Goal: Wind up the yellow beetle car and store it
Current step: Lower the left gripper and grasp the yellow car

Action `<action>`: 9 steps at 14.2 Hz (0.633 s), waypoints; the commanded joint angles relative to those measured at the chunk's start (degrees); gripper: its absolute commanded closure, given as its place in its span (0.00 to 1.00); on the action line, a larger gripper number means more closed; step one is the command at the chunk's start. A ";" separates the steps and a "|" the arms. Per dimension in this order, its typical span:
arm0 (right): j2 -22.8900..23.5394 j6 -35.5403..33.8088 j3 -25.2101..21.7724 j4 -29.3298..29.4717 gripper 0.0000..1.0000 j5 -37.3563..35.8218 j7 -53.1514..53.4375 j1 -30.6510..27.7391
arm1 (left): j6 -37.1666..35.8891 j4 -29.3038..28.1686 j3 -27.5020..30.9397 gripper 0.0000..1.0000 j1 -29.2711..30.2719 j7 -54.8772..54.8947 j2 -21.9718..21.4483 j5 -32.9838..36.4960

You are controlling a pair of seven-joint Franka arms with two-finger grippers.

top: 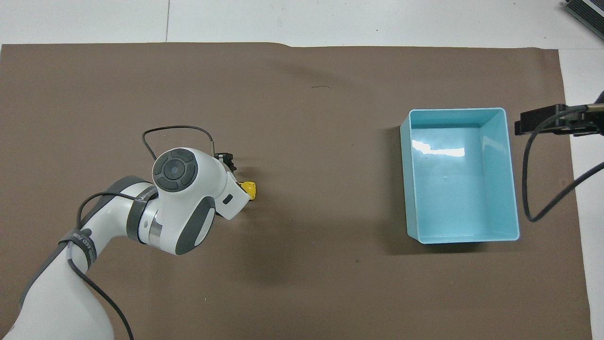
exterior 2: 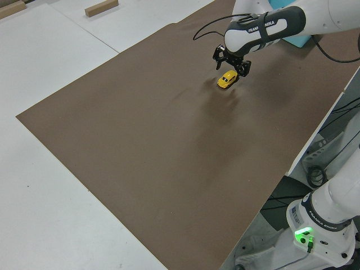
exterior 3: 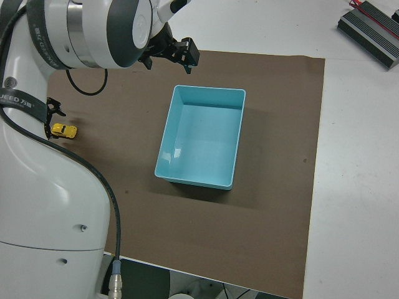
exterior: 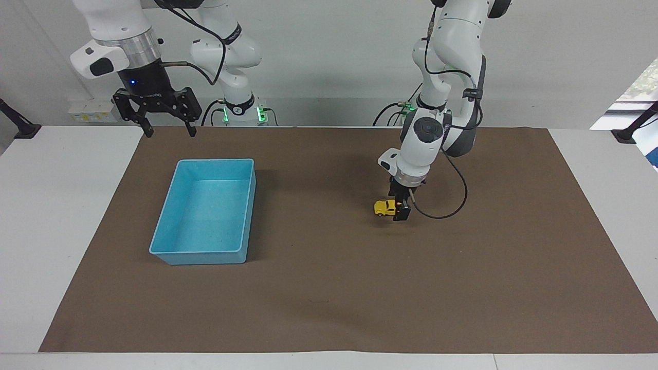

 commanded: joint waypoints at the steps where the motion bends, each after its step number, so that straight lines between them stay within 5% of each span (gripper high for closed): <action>1: -0.92 -0.19 0.40 -0.75 0.00 0.71 1.00 -0.73 | 2.91 -2.42 1.08 0.10 -1.34 -2.45 -1.40 -0.75; 5: -0.92 -0.19 0.40 -0.75 0.00 0.71 1.00 -0.73 | 2.22 -1.80 1.08 0.59 -1.34 -3.24 -1.66 -0.75; 7: -0.92 -0.19 0.40 -0.75 0.00 0.71 1.00 -0.73 | 2.04 -1.80 1.08 1.00 -1.34 -2.11 -1.92 -0.75; 9: -0.92 -0.19 0.40 -0.75 0.00 0.71 1.00 -0.73 | 2.12 -1.89 1.08 1.00 -1.34 -1.84 -2.01 -0.75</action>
